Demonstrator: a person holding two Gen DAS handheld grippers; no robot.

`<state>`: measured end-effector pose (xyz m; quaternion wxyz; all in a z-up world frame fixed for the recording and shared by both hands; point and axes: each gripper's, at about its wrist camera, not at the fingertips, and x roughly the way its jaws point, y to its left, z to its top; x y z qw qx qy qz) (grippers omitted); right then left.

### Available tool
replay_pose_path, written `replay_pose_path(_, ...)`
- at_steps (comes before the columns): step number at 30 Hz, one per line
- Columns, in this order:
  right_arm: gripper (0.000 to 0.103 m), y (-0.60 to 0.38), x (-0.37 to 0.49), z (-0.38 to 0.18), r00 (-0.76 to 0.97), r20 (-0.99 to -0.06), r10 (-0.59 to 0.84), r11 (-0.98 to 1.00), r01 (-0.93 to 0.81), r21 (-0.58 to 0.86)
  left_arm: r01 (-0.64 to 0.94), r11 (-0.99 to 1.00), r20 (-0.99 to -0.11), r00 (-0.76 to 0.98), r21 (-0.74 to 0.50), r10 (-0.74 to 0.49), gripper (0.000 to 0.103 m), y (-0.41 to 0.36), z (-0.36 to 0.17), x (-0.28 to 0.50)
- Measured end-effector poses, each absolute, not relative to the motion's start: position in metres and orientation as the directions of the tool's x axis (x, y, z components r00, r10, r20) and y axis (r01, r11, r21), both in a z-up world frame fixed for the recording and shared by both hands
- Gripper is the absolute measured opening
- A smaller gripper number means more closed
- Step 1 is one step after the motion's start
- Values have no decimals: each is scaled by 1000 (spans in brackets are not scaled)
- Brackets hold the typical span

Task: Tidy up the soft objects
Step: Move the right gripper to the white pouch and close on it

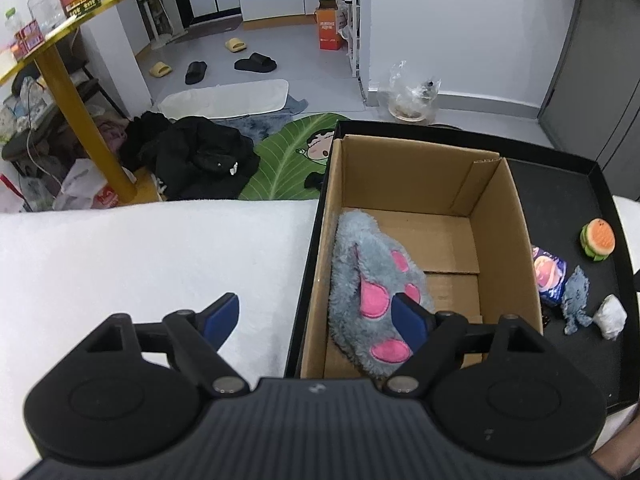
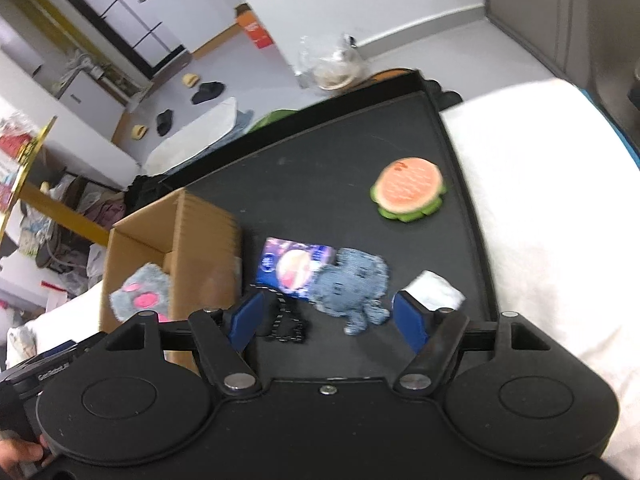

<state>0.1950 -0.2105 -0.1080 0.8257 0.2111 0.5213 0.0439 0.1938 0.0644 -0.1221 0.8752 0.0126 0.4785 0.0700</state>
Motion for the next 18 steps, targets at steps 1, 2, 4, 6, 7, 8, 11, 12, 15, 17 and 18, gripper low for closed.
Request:
replay_pose_path(1, 71, -214, 195, -111, 451, -845, 288, 904, 161, 395, -106, 990, -835, 533, 95, 137, 82, 62, -122, 194)
replay_pose_path(2, 71, -217, 195, -114, 451, -847, 283, 903, 172, 393, -102, 990, -833, 534, 101, 140, 82, 61, -122, 195)
replay_pose_path(4, 71, -221, 194, -119, 450, -852, 267, 903, 192, 384, -97, 988, -830, 536, 120, 153, 82, 57, -122, 197)
replay_pose_path(6, 71, -225, 195, -125, 450, -858, 247, 903, 214, 373, -88, 987, -828, 538, 132, 159, 82, 53, -123, 198)
replay_pose_path(7, 71, -227, 195, -128, 447, -861, 242, 902, 223, 369, -83, 987, -828, 537, 138, 161, 82, 51, -123, 199)
replay_pose_path(8, 71, -229, 196, -131, 441, -865, 237, 901, 232, 366, -76, 986, -828, 536, 147, 165, 82, 49, -124, 200)
replay_pose_path(11, 71, -234, 198, -142, 417, -880, 229, 896, 262, 358, -63, 984, -831, 529, 167, 174, 82, 45, -127, 201)
replay_pose_path(12, 71, -235, 199, -146, 410, -884, 225, 896, 270, 353, -63, 983, -831, 526, 173, 180, 82, 44, -128, 201)
replay_pose_path(15, 71, -237, 201, -160, 389, -889, 240, 876, 307, 371, -69, 980, -830, 523, 187, 195, 82, 43, -129, 200)
replay_pose_path(17, 71, -238, 203, -166, 378, -898, 225, 875, 328, 357, -72, 978, -825, 527, 195, 203, 82, 43, -130, 198)
replay_pose_path(18, 71, -237, 204, -169, 373, -904, 208, 881, 331, 339, -72, 978, -823, 530, 196, 204, 82, 43, -129, 197)
